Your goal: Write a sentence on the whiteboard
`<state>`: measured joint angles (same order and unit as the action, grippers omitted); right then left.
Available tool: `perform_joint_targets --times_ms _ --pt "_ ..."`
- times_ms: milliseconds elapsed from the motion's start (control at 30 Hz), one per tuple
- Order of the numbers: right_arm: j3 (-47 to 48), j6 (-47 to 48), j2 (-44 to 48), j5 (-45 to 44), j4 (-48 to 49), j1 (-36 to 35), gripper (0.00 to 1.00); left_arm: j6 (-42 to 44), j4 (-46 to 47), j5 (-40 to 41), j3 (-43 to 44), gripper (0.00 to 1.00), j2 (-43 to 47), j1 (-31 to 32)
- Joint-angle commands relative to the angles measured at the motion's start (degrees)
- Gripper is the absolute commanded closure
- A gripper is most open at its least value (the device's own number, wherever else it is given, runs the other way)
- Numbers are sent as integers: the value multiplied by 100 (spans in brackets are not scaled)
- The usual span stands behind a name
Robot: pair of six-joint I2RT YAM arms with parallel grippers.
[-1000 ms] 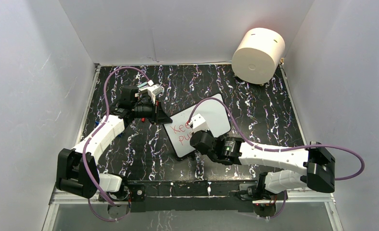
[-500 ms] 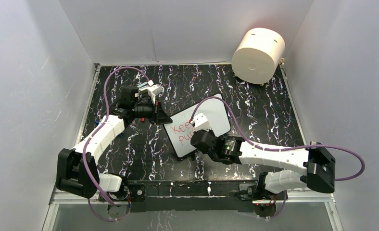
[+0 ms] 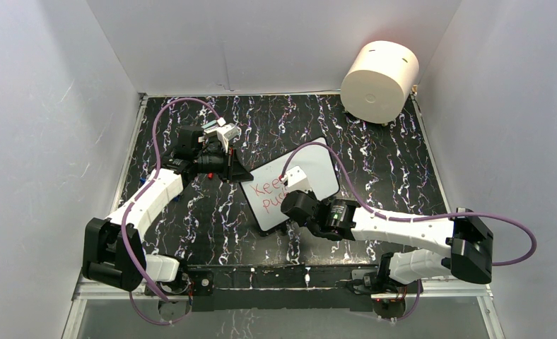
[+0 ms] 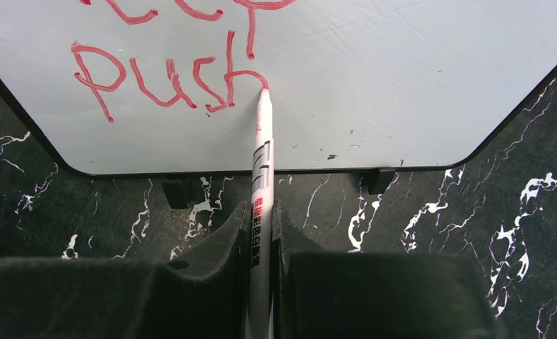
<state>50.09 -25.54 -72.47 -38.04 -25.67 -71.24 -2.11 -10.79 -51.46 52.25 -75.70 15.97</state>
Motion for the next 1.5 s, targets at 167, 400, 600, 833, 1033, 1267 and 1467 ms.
perform_joint_targets --times_ms 167,400,600,833,1033,1267,1467 --pt "0 -101 53 51 -9 49 100 185 -428 601 -57 100 -155 66" --pt "5 -64 77 76 -12 54 100 185 -439 618 -49 100 -164 73" --pt "0 -30 185 71 -22 50 100 185 -442 623 -51 100 -164 68" --pt "-43 132 492 -93 141 49 100 187 -445 620 -54 100 -173 70" --pt "-44 357 429 -158 421 123 100 185 -446 604 -49 100 -173 64" --pt "3 468 277 -73 615 209 100 185 -442 602 -48 100 -173 65" --pt "-34 489 187 64 668 318 100 185 -445 606 -50 100 -165 67"
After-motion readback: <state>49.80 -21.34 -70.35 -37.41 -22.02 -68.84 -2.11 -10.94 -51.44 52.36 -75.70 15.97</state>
